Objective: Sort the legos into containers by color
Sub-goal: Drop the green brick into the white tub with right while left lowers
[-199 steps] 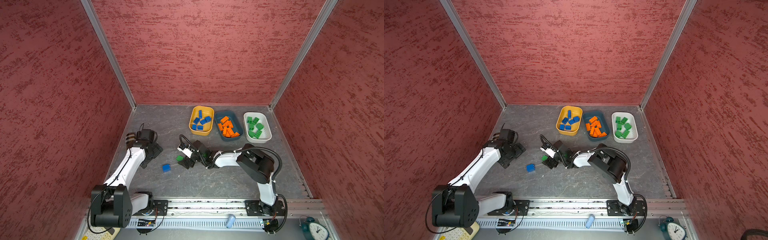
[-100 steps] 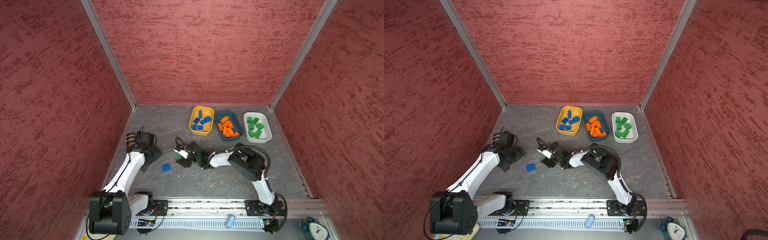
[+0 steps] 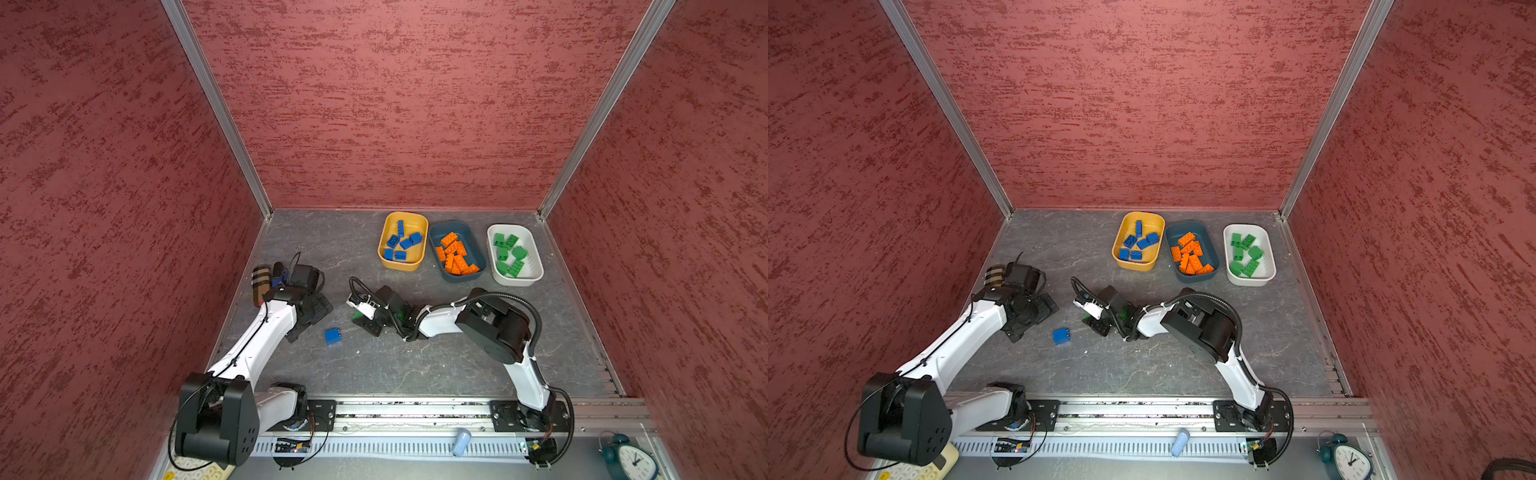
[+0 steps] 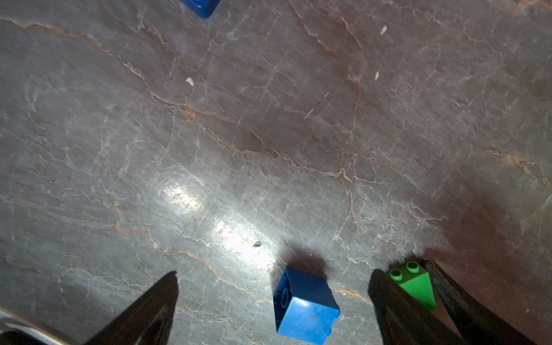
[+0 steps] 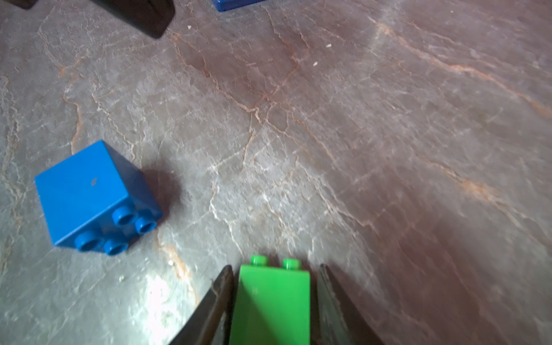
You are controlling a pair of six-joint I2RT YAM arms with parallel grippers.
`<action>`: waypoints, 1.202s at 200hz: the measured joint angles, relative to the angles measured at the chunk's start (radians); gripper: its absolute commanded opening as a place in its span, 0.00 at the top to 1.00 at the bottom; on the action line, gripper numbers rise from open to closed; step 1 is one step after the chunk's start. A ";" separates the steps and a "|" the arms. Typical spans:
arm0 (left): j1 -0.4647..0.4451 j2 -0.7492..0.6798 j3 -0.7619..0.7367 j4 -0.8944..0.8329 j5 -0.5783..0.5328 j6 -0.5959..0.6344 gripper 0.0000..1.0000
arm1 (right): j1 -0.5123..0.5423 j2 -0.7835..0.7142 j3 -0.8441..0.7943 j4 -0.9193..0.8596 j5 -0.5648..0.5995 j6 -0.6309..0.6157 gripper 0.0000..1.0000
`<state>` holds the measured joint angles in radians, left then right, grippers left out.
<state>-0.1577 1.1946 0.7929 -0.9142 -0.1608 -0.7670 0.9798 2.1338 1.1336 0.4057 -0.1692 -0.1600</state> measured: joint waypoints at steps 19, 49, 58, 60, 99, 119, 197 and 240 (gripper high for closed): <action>-0.043 0.010 0.022 -0.010 -0.029 0.001 0.00 | -0.008 -0.023 -0.029 0.000 0.020 -0.006 0.61; -0.108 0.018 0.045 -0.014 -0.070 0.002 0.01 | -0.028 -0.082 -0.096 -0.009 0.044 -0.023 0.63; -0.127 0.026 0.054 -0.015 -0.083 0.003 0.01 | -0.036 -0.111 -0.123 -0.012 0.051 -0.027 0.63; -0.132 0.028 0.056 -0.015 -0.085 0.004 0.00 | -0.037 -0.120 -0.129 -0.014 0.051 -0.027 0.63; -0.242 0.043 0.096 0.012 -0.111 0.037 0.01 | -0.101 -0.326 -0.269 -0.006 0.068 -0.013 0.56; -0.252 0.049 0.105 0.028 -0.111 0.042 0.01 | -0.124 -0.368 -0.267 -0.022 0.044 -0.023 0.37; -0.198 0.047 0.094 0.001 -0.136 0.039 0.01 | -0.105 -0.196 -0.161 -0.027 -0.022 -0.004 0.24; -0.179 0.031 0.071 0.004 -0.121 0.038 0.01 | -0.179 -0.300 -0.243 -0.069 0.019 0.057 0.17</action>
<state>-0.3363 1.2255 0.8642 -0.9104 -0.2817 -0.7292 0.8009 1.8339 0.8909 0.3370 -0.1505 -0.1028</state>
